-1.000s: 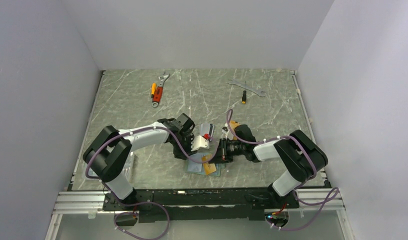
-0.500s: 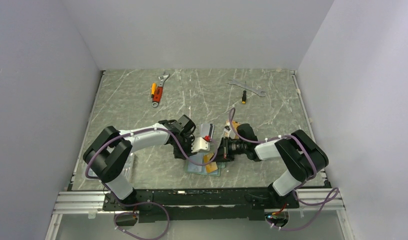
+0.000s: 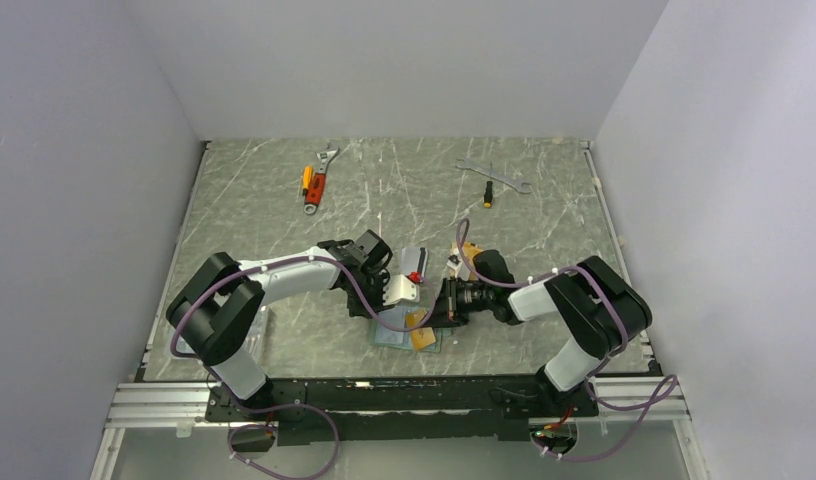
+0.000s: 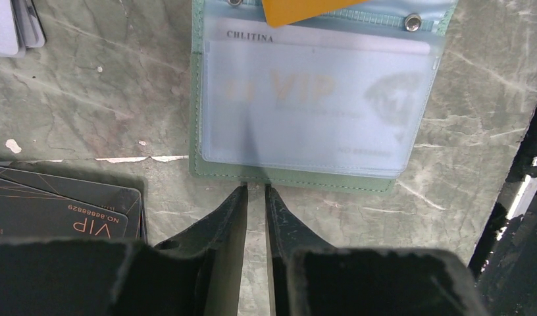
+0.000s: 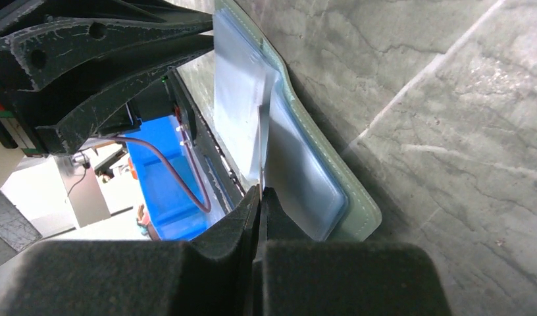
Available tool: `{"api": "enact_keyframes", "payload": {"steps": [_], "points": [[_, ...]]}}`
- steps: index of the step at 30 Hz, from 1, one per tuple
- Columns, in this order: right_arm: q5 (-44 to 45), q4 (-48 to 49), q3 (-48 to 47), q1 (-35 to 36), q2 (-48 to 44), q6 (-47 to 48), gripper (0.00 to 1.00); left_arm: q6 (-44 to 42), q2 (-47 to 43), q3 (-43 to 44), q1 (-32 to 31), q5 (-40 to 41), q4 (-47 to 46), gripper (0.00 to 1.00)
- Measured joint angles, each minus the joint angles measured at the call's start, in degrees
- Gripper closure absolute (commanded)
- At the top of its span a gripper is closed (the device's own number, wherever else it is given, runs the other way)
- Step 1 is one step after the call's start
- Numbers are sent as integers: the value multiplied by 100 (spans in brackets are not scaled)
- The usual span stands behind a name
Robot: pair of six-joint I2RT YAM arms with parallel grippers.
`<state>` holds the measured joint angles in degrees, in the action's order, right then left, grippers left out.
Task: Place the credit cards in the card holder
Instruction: Turn over the card slot in the card holder, then insert the credit card into the card holder.
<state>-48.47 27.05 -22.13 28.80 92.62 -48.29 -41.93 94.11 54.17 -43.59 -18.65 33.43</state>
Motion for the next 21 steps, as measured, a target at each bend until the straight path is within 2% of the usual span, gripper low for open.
{"api": "enact_keyframes", "payload": {"steps": [21], "points": [[52,308,-214,48,409,-249,100,-2,0,-2,-125,101,-13,87]]}}
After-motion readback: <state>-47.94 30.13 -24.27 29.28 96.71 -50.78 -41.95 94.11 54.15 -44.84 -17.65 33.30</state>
